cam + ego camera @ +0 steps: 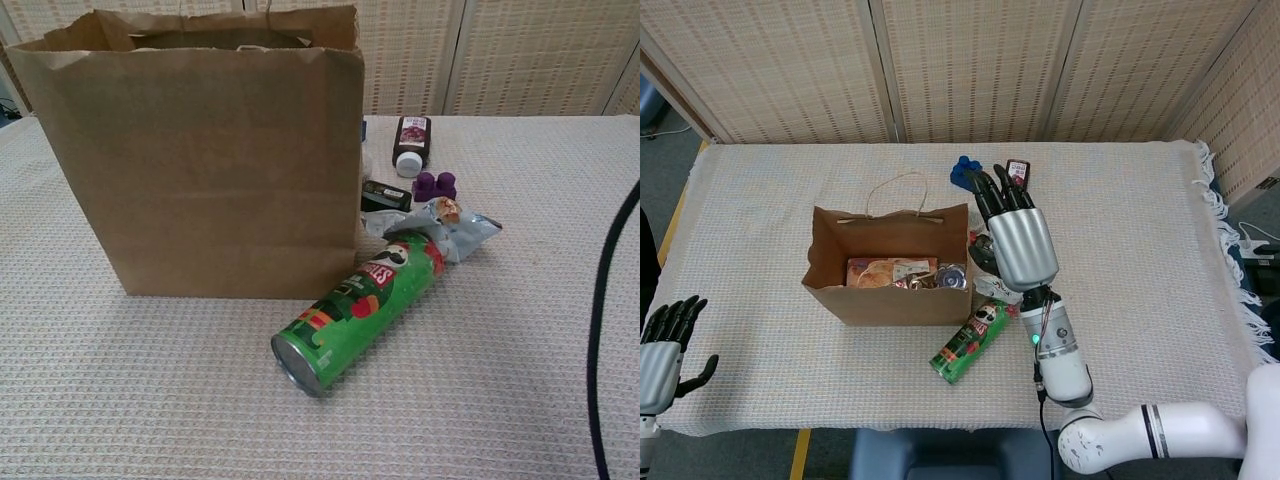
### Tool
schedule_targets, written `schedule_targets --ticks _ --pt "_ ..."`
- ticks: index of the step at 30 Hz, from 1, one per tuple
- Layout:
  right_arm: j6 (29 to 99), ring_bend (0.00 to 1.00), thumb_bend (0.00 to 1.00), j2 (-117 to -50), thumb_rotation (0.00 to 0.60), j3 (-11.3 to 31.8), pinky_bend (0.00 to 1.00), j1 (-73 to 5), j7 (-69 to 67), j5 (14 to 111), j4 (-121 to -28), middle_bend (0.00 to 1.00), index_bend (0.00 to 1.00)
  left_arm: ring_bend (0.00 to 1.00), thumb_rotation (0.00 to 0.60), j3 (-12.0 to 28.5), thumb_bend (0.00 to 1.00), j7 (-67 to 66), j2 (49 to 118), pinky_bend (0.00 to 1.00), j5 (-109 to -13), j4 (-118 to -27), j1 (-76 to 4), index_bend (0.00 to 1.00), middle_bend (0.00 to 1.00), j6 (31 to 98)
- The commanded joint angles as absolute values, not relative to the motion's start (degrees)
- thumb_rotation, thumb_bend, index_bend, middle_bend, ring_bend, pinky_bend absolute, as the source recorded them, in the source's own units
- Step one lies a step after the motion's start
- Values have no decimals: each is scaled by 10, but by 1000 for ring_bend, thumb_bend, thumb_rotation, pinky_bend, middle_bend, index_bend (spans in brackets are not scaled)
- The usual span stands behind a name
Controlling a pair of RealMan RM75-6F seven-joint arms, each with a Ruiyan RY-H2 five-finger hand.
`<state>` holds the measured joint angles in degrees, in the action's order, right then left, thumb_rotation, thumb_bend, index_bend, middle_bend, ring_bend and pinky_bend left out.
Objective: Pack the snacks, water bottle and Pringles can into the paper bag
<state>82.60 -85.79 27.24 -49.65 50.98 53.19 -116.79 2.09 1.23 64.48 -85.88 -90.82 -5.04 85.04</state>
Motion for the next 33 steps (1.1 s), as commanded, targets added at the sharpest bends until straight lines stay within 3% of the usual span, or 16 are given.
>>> schedule_targets --ticks 1,6,10,19,33 --pt "780 15 122 -755 600 235 209 -446 493 503 -1223 99 0 0 600 21 371 12 645 0 -859 -908 -50 0 0 850" --pt "716 15 112 -668 600 176 187 -405 453 490 -1224 99 0 0 600 21 371 9 645 0 -860 -909 -51 0 0 851" --pt "667 15 111 -656 600 123 187 -389 421 498 -1177 99 0 0 600 22 371 0 646 0 -858 -910 -52 0 0 850" --pt "612 1 112 -737 600 67 183 -402 409 489 -1057 82 0 0 600 23 370 -1 647 0 -856 -912 -53 0 0 848" --pt "597 0 111 -878 600 63 164 -445 443 434 -896 64 0 0 600 20 372 19 643 0 -862 -907 -53 0 0 847"
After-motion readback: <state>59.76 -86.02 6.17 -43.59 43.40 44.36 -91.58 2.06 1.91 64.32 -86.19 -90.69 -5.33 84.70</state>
